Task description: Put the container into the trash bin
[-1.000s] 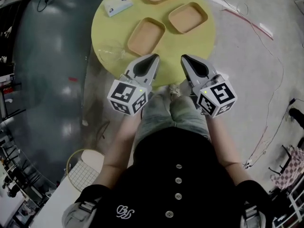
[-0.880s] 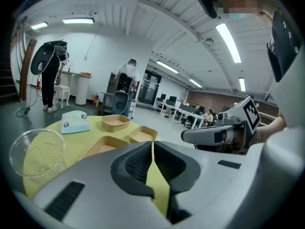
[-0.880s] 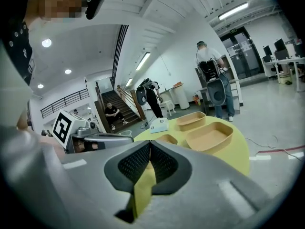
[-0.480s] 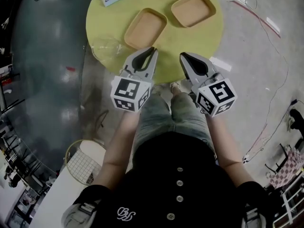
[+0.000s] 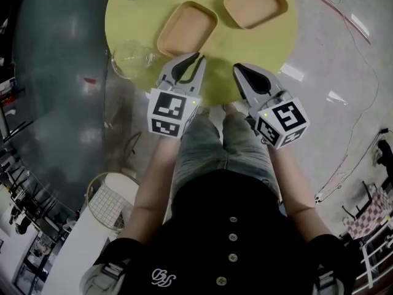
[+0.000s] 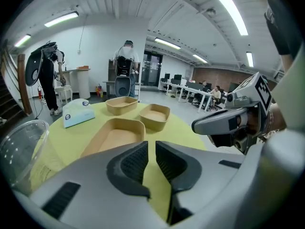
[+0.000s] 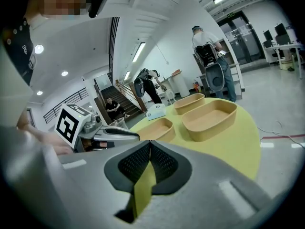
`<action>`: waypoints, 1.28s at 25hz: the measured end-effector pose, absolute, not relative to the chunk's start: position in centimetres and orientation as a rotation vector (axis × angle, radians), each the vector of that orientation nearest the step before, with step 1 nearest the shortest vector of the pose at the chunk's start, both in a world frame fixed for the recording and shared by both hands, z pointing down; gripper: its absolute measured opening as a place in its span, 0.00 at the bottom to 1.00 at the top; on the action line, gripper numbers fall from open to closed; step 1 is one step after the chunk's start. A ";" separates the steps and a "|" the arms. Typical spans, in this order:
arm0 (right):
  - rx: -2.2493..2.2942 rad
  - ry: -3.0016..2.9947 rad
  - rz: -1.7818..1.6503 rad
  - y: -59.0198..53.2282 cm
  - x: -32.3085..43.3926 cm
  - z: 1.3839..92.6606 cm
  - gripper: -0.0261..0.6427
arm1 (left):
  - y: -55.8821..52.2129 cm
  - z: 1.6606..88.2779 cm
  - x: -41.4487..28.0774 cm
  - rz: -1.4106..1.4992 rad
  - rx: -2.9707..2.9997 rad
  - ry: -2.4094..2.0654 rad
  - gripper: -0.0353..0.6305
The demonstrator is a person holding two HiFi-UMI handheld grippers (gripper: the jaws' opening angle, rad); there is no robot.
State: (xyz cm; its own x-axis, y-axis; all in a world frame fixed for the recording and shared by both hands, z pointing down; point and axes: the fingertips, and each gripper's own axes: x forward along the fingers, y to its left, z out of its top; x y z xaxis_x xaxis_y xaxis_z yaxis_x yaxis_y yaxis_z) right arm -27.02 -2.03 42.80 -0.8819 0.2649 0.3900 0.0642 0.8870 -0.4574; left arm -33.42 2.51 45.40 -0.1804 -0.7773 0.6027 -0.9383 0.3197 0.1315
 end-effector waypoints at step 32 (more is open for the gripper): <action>-0.198 -2.587 0.691 -1.4 -26.7 43.3 0.05 | 1.8 48.8 -35.0 0.883 1.534 -1.819 0.10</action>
